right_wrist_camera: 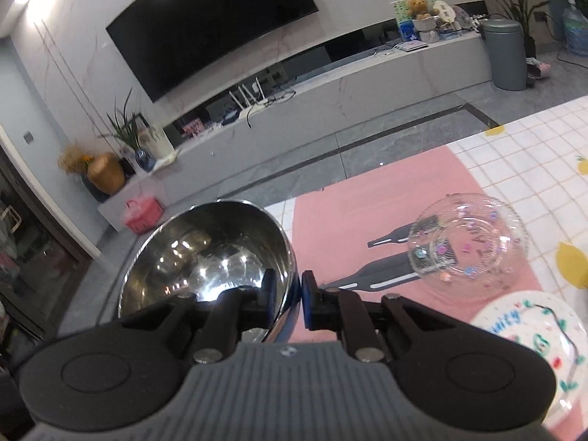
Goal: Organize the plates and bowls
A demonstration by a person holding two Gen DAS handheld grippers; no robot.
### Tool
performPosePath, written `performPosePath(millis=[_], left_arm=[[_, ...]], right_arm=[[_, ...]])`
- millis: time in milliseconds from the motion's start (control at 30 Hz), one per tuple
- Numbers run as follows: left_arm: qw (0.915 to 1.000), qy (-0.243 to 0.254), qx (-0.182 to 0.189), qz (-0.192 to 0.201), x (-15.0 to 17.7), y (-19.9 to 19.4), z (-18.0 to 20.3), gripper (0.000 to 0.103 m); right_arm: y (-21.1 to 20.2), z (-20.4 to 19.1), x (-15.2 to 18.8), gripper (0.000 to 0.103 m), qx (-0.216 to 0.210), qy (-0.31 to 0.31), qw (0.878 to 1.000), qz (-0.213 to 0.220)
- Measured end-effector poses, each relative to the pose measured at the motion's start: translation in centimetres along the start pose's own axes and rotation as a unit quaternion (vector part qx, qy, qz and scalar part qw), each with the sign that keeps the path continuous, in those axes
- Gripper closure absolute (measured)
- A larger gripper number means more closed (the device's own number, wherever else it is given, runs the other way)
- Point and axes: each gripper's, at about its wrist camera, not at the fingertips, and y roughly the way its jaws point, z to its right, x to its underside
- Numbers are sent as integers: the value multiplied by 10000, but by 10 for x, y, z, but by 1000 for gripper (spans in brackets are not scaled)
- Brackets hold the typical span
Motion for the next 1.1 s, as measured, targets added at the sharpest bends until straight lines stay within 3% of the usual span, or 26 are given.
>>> performPosePath(millis=[100,267,500,700,833,967,1100], left_arm=[[9999,62,36,72,12,-22,8,82],[9997,243,11,95,28,-52,18,82],[9986,437,272,-124,57,-82,35,82],[9986,440,232,-154,85,-111,38,82],[9979,370,402,-353,98,-115,37,82],[9963,600,474,-403,112,-108,41,82],[9950,855,249,-446,124,-94,48,82]], right_arm=[[-28,-1,3,92,5,10,10000,96],[-68,-1,9,93,173,-41,9998,-107],[-125,-14,30,94,869,-794,9930,52],[-159,-8,46,94,836,-1111,9903,-10],[-173,2,55,93,856,-1414,9862,-107],[-173,23,62,93,803,-1189,9895,-177],[-155,42,70,93,767,-924,9921,-362]])
